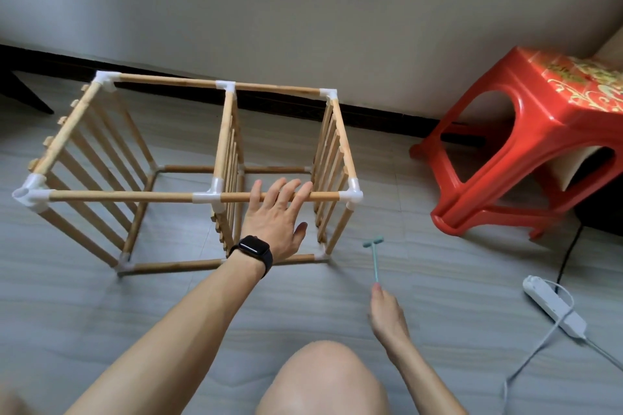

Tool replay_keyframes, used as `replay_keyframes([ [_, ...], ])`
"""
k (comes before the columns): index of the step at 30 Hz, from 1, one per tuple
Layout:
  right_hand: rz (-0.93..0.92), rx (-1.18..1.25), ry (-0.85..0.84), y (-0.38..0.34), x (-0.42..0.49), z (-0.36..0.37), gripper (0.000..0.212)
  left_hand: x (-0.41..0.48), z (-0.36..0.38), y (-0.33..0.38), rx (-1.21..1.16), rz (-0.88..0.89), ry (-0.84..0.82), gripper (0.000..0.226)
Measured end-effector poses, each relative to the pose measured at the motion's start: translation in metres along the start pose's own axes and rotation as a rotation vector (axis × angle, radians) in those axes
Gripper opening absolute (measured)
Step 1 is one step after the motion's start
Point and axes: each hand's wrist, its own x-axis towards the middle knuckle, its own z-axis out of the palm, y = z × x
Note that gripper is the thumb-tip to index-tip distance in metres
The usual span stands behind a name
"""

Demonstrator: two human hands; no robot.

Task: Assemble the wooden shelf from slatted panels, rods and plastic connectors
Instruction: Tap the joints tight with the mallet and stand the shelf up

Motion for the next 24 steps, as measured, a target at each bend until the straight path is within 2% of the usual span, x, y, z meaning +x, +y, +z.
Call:
replay_keyframes([
  [2, -0.044, -0.308, -0.071, 0.020, 0.005, 0.019, 0.050, 0.002, 0.009, -0.002, 0.008, 0.018, 0.080, 0.074],
  [4, -0.080, -0.442, -0.108, 0.025, 0.013, 0.036, 0.050, 0.003, 0.019, -0.004, 0.046, 0.028, 0.170, 0.074],
  [6, -0.163, -0.508, -0.061, 0.019, 0.021, 0.050, 0.046, 0.004, 0.029, -0.004, 0.073, 0.035, 0.235, 0.079],
  [9, -0.330, -0.470, 0.049, 0.010, 0.032, 0.070, 0.031, 0.005, 0.038, -0.003, 0.080, 0.030, 0.299, 0.086],
  [11, -0.320, -0.493, 0.018, 0.006, 0.045, 0.082, 0.023, 0.006, 0.041, -0.003, 0.082, 0.013, 0.314, 0.089],
  [12, -0.258, -0.516, -0.027, 0.003, 0.052, 0.086, 0.021, 0.005, 0.043, -0.003, 0.085, 0.010, 0.323, 0.090],
  [14, -0.138, -0.541, -0.102, -0.002, 0.059, 0.094, 0.026, 0.005, 0.043, -0.002, 0.097, 0.001, 0.325, 0.091],
  [17, -0.114, -0.440, -0.072, -0.002, 0.065, 0.102, 0.036, 0.006, 0.044, -0.003, 0.107, -0.004, 0.332, 0.092],
  [19, -0.078, -0.478, -0.132, -0.002, 0.066, 0.104, 0.036, 0.006, 0.044, -0.003, 0.107, -0.006, 0.319, 0.092],
  [24, -0.101, -0.314, -0.056, -0.002, 0.056, 0.092, 0.039, 0.005, 0.039, -0.001, 0.088, -0.026, 0.212, 0.098],
])
